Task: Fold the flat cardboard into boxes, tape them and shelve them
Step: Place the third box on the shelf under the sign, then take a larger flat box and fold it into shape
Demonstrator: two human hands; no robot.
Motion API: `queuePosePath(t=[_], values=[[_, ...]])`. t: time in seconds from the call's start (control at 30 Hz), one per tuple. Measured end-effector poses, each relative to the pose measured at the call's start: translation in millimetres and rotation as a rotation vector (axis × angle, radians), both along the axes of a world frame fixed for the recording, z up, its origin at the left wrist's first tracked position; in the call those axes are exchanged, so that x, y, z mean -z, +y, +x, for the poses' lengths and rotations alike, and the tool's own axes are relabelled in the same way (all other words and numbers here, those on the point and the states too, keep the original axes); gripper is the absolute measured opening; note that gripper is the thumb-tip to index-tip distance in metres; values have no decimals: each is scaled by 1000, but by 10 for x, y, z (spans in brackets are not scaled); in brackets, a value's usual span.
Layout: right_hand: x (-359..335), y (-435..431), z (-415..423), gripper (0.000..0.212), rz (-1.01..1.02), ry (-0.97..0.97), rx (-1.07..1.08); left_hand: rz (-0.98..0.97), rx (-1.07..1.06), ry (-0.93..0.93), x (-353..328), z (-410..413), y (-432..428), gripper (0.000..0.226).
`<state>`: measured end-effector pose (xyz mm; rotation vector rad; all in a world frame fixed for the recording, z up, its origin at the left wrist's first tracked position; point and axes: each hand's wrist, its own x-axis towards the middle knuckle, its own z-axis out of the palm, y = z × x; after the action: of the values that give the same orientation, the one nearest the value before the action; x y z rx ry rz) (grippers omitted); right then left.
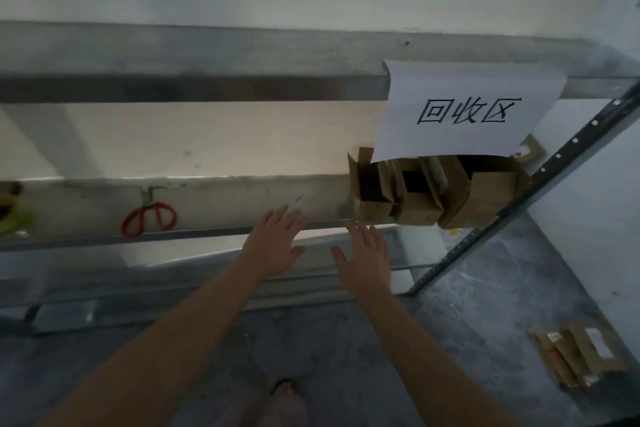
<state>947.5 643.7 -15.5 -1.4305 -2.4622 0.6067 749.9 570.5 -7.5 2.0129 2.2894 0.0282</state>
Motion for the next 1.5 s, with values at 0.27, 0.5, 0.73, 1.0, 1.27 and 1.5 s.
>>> queuePosePath(t=[0.27, 0.5, 0.73, 1.0, 1.27, 1.5], values=[[-293, -927, -1177, 61, 216, -198, -258, 49, -83, 150, -269, -1101, -1178, 63], [-274, -2454, -3124, 62, 276, -156, -479, 59, -272, 182, -331, -2687, -2742, 61], [-301, -3792, -4782, 60, 210, -126, -624, 0, -436, 200, -400, -4150, -4387, 65], [-76, -4518, -6337, 61, 59, -48, -699, 9, -716, 114, -151, -5620, -5527, 60], [601, -4510, -7133, 57, -113, -145, -507, -90, -916, -137, 401, -6881, -6069, 63], [681, -4494, -7052, 49, -73, -238, -160, -70, -1079, -434, 785, -7491, -6153, 71]])
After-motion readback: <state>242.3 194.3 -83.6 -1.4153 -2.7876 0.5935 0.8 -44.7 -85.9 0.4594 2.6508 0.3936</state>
